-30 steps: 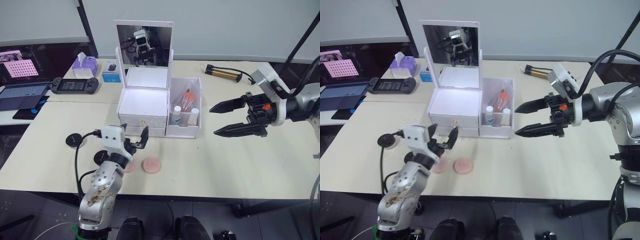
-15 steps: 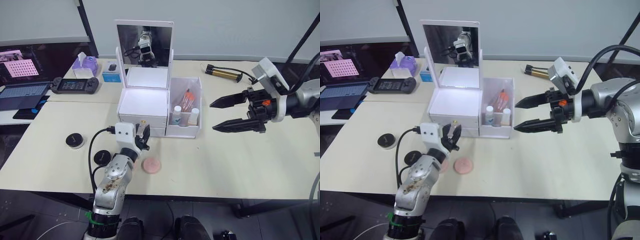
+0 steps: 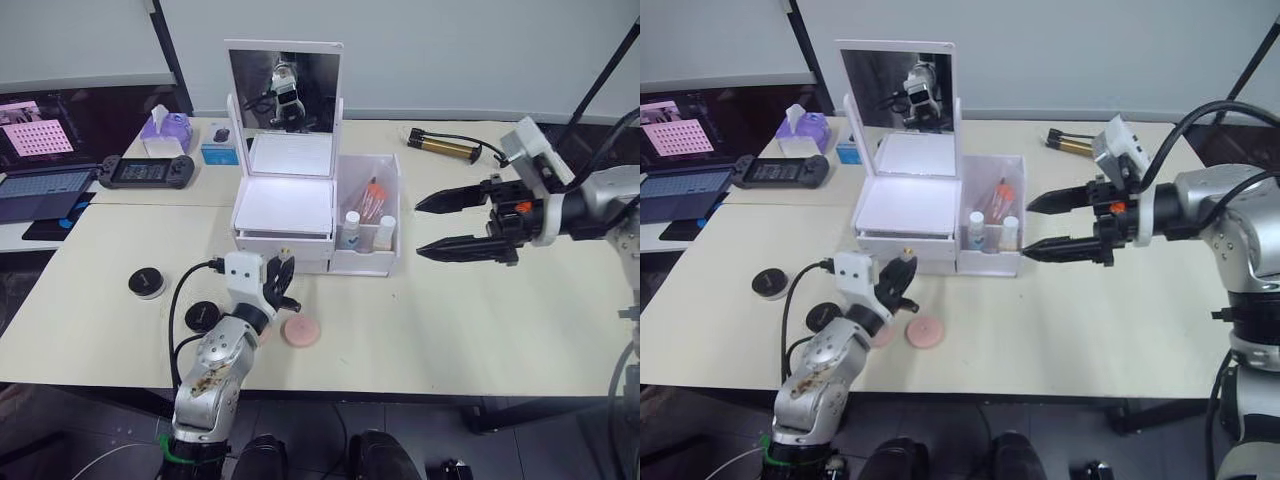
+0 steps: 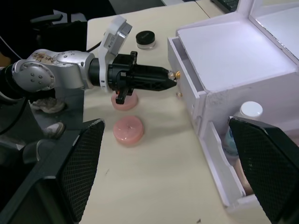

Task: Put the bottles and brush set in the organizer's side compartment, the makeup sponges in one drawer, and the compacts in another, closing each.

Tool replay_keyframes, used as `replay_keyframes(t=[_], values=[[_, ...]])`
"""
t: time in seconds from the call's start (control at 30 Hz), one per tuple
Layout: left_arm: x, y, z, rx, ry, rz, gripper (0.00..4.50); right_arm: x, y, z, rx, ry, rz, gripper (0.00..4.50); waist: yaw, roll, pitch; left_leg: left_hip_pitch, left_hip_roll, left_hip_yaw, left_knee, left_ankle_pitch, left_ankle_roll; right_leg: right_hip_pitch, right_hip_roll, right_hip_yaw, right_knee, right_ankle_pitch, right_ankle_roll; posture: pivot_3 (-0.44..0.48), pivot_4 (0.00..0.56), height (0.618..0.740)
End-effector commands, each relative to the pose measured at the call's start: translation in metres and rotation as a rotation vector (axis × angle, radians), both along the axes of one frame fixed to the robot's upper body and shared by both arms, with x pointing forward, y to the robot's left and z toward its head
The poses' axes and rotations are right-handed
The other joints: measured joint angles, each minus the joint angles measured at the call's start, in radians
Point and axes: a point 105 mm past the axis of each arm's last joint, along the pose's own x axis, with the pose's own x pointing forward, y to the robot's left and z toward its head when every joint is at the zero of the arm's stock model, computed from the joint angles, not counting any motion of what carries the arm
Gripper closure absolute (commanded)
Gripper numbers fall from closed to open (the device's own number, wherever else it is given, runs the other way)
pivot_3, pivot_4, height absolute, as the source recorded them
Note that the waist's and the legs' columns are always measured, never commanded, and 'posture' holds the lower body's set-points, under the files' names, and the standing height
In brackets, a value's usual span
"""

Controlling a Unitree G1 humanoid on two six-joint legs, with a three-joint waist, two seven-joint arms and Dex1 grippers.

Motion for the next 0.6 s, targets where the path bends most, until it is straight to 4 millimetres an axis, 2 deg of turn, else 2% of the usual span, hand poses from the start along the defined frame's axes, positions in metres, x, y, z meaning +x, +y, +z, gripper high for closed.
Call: replay_keyframes(t=[0.03, 0.13, 0.2, 0.23, 0.43, 0.6], values=[[-0.016, -0.001, 0.015, -0.007, -0.050, -0.037, 3.92, 0.000, 0.004, 0.014, 0.017, -0.070, 0.023, 0.00, -0.001, 0.000, 0.000, 0.000, 0.000, 0.000, 0.000, 0.000, 0.000, 0.000, 0.000, 0.000, 0.000, 0.000, 0.000, 0.000, 0.150, 0.689], [-0.031, -0.002, 0.011, -0.016, -0.015, -0.080, 3.92, 0.000, 0.006, 0.011, 0.023, -0.054, 0.045, 0.00, 0.000, 0.000, 0.000, 0.000, 0.000, 0.000, 0.000, 0.000, 0.000, 0.000, 0.000, 0.000, 0.000, 0.000, 0.000, 0.000, 0.150, 0.689], [-0.040, -0.004, 0.008, -0.020, 0.013, -0.105, 4.38, 0.002, 0.008, 0.009, 0.024, -0.043, 0.059, 0.00, -0.001, 0.000, 0.000, 0.000, 0.000, 0.000, 0.000, 0.000, 0.000, 0.000, 0.000, 0.000, 0.000, 0.000, 0.000, 0.000, 0.150, 0.689], [-0.043, -0.004, 0.007, -0.021, 0.023, -0.109, 4.48, 0.003, 0.009, 0.007, 0.023, -0.041, 0.065, 0.00, 0.000, 0.000, 0.000, 0.000, 0.000, 0.000, 0.000, 0.000, 0.000, 0.000, 0.000, 0.000, 0.000, 0.000, 0.000, 0.000, 0.150, 0.689], [-0.061, 0.001, 0.003, -0.002, 0.064, -0.104, 4.48, 0.009, 0.018, 0.009, 0.034, -0.042, 0.097, 0.00, 0.000, 0.000, 0.000, 0.000, 0.000, 0.000, 0.000, 0.000, 0.000, 0.000, 0.000, 0.001, 0.000, 0.000, 0.000, 0.000, 0.150, 0.689], [-0.065, 0.003, 0.002, -0.003, 0.080, -0.069, 4.48, 0.010, 0.012, 0.006, 0.013, -0.034, 0.080, 0.00, 0.004, 0.000, 0.000, 0.000, 0.000, 0.000, 0.000, 0.000, 0.000, 0.000, 0.000, 0.000, -0.001, 0.000, 0.000, 0.000, 0.150, 0.689]])
